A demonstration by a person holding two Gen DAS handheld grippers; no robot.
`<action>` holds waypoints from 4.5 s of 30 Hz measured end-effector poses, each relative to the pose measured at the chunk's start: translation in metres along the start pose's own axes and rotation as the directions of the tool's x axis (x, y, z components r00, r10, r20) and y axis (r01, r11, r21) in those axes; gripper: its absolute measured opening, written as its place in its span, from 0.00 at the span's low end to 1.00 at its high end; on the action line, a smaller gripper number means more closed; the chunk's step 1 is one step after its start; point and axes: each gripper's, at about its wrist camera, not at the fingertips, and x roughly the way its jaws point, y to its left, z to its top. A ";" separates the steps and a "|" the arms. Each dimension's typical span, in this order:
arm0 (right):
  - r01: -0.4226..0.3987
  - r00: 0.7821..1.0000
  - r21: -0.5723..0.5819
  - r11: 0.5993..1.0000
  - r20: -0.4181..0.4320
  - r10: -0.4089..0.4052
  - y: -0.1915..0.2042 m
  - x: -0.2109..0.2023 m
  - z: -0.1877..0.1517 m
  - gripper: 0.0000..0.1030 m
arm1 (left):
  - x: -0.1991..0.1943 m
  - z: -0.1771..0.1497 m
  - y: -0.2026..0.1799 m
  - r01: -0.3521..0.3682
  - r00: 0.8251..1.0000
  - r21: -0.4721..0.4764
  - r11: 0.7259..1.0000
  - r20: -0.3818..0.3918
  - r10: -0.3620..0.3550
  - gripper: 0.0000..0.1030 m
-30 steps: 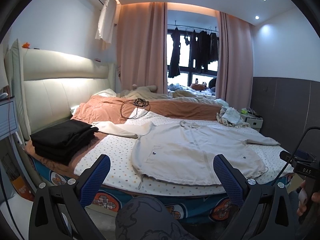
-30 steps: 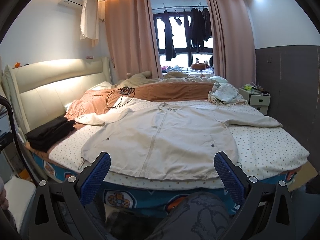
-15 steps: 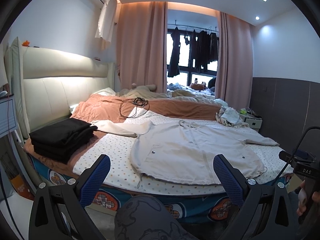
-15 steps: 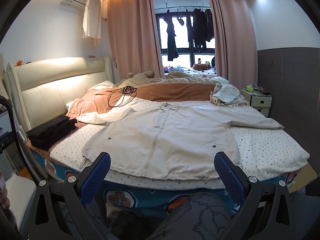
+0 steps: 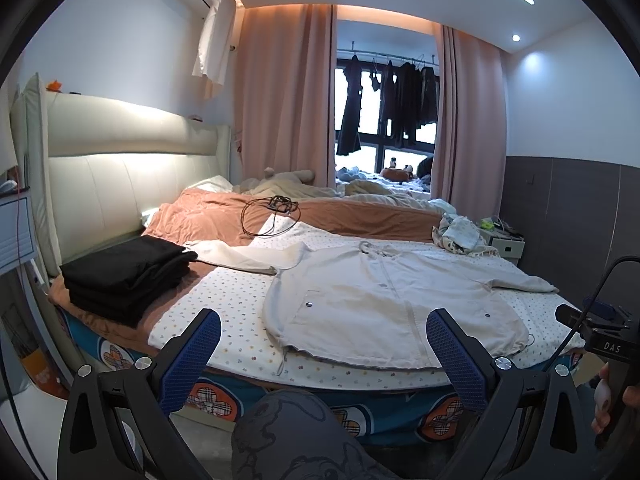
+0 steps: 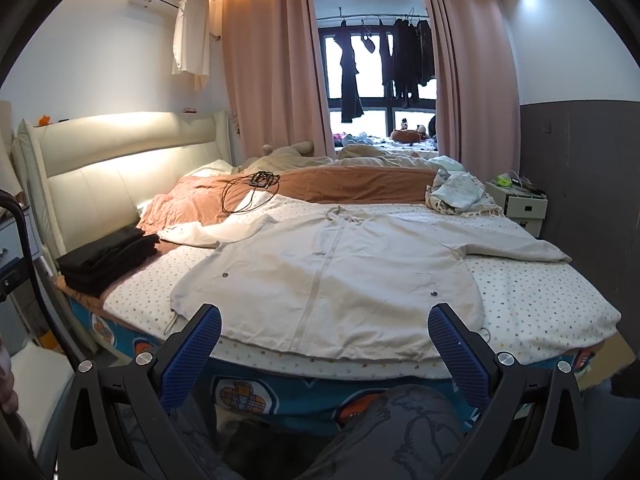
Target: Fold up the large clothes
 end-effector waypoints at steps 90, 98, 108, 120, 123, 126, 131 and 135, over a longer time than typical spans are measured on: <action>-0.196 0.958 0.054 0.979 -0.205 0.203 0.027 0.357 0.121 1.00 | 0.306 0.087 0.177 -0.263 0.936 -0.201 0.944 -0.290 0.199 0.88; -0.230 0.941 0.062 0.971 -0.239 0.238 0.045 0.427 0.140 1.00 | 0.372 0.104 0.197 -0.261 0.921 -0.208 0.942 -0.345 0.179 0.77; -0.283 0.915 0.096 0.954 -0.270 0.299 0.075 0.504 0.161 0.98 | 0.470 0.113 0.228 -0.257 0.890 -0.238 0.936 -0.435 0.134 0.71; -0.319 0.861 0.138 0.938 -0.371 0.347 0.094 0.592 0.142 0.77 | 0.588 0.071 0.276 -0.374 0.770 -0.244 0.895 -0.620 0.152 0.59; -0.295 0.846 0.122 0.948 -0.427 0.319 0.097 0.614 0.125 0.72 | 0.614 0.057 0.283 -0.401 0.738 -0.227 0.888 -0.655 0.166 0.59; -0.287 0.815 0.166 0.943 -0.474 0.332 0.093 0.630 0.111 0.69 | 0.633 0.046 0.295 -0.439 0.719 -0.223 0.870 -0.668 0.192 0.59; -0.290 0.804 0.183 0.939 -0.486 0.343 0.093 0.637 0.106 0.69 | 0.658 0.028 0.319 -0.509 0.677 -0.209 0.835 -0.696 0.238 0.59; -0.290 0.800 0.198 0.936 -0.487 0.350 0.093 0.643 0.102 0.67 | 0.675 0.015 0.337 -0.560 0.647 -0.225 0.797 -0.720 0.251 0.46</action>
